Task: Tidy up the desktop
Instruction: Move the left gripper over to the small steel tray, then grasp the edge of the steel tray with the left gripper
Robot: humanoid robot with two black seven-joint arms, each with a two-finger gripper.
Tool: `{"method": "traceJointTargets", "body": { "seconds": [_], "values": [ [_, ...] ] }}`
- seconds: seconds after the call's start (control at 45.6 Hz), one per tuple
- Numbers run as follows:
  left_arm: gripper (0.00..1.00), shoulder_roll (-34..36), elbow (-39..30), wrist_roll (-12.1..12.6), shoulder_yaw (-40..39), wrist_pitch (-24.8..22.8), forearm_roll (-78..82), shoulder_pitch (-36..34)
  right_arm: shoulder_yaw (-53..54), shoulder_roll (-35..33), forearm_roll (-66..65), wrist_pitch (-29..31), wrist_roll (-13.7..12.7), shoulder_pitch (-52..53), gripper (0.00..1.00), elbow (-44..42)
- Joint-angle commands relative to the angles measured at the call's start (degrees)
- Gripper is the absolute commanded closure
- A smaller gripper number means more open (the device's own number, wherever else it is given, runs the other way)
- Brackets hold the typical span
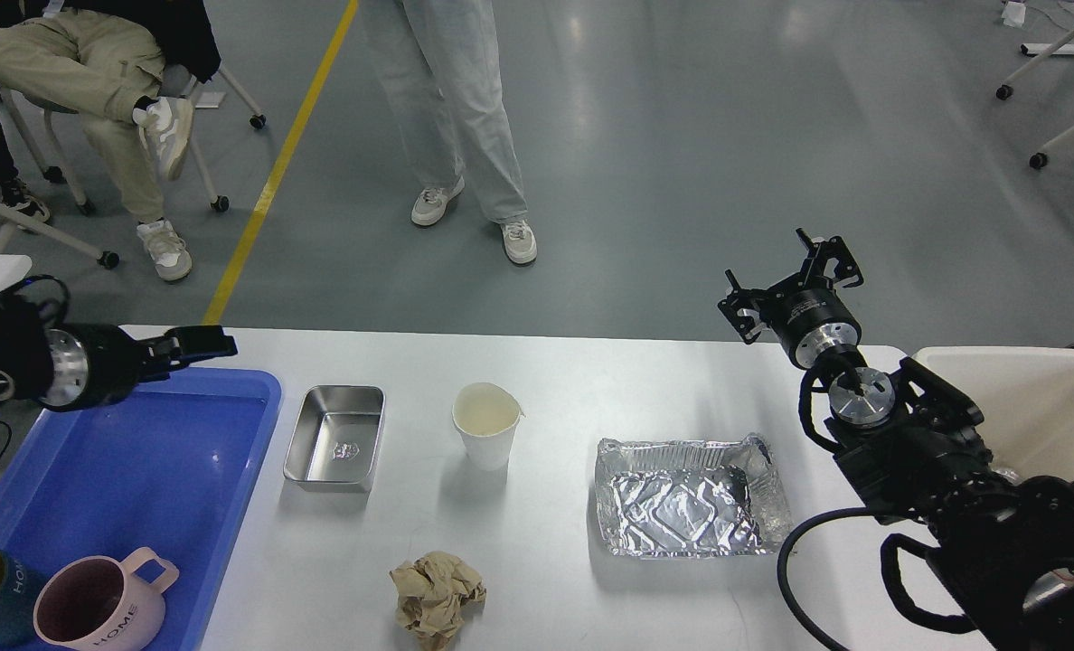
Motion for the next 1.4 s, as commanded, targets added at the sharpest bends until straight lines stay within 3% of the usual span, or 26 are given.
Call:
{"method": "traceJointTargets", "body": {
  "seconds": [0.0,0.285,0.987,1.381],
  "values": [
    [0.08,-3.51,1.57,1.66,4.52,3.27,3.28,-0.19,0.0,0.09,0.05,-0.08,0.0,-0.02,0.0,0.01],
    [0.12,-9.04,5.44,1.57,7.95,8.46,5.22,0.24,0.0,0.0,0.05,0.01,0.0,-0.28,0.0,0.01],
    [0.11,-20.82,16.69,1.75,10.32,9.78,6.01,-0.19,-0.09,-0.18,-0.04,0.09,0.0,-0.54,0.0,0.01],
    [0.15,-22.05,16.78,1.66,10.32,11.45,5.92,0.42,-0.08,-0.44,-0.04,0.09,0.0,-0.54,0.0,0.01]
  ]
}}
